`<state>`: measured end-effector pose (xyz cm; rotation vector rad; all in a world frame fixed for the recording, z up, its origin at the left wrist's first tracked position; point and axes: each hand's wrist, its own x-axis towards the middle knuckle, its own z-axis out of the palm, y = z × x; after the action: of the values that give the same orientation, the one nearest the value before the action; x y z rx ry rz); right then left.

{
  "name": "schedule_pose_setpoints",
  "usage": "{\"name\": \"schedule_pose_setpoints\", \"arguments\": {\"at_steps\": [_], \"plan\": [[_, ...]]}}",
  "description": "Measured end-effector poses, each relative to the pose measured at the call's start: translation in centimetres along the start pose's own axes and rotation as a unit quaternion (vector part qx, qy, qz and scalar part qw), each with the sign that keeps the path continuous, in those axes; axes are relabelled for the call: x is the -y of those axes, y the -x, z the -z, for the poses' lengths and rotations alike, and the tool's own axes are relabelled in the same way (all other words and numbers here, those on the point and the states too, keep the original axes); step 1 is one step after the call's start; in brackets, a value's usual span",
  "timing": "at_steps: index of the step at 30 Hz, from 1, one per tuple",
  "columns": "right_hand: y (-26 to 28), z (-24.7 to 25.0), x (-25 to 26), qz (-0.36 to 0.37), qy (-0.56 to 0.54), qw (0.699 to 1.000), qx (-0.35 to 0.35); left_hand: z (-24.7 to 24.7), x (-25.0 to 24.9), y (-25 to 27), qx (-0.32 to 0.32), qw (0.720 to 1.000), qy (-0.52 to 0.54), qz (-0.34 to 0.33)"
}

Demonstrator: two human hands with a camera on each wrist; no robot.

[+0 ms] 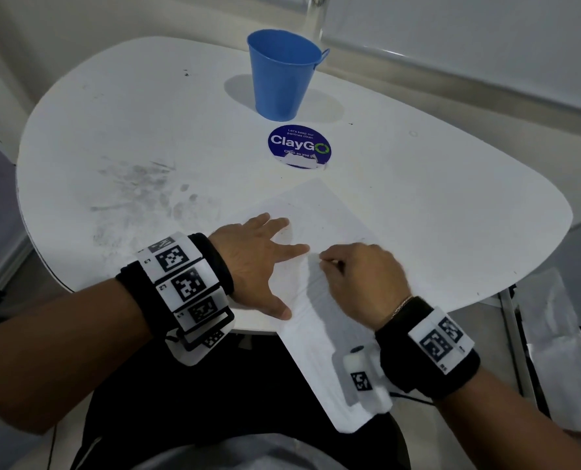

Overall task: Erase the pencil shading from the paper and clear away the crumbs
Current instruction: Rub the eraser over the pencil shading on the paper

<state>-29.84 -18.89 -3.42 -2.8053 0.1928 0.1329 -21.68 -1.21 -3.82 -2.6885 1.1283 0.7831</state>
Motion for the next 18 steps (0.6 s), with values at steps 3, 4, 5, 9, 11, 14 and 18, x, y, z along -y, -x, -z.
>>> {"name": "schedule_pose_setpoints", "arguments": {"at_steps": [3, 4, 5, 9, 11, 14, 18], "plan": [[1.3, -0.6, 1.5, 0.049, -0.037, 0.997, 0.043, 0.1, -0.2, 0.0, 0.002, 1.0, -0.008, 0.001], [0.9, -0.4, 1.2, 0.041, -0.032, 0.998, 0.04, 0.1, -0.2, 0.0, 0.002, 1.0, -0.008, 0.002], [0.3, -0.1, 0.6, 0.024, -0.021, 0.999, 0.03, 0.0, -0.1, 0.1, 0.002, 1.0, -0.007, 0.004], [-0.4, 0.0, -0.5, -0.008, -0.009, 1.0, -0.016, 0.0, 0.0, 0.0, 0.002, 1.0, -0.005, 0.003], [0.7, -0.8, 0.9, 0.041, -0.031, 0.999, 0.017, 0.0, -0.1, 0.0, 0.004, 1.0, -0.006, 0.002], [0.6, -0.6, 0.8, 0.046, -0.048, 0.997, 0.036, 0.1, -0.1, 0.0, 0.005, 1.0, -0.006, 0.002], [-1.1, -0.1, -1.7, -0.023, -0.021, 0.999, -0.038, 0.0, -0.1, 0.2, 0.003, 1.0, -0.004, 0.004]]}}
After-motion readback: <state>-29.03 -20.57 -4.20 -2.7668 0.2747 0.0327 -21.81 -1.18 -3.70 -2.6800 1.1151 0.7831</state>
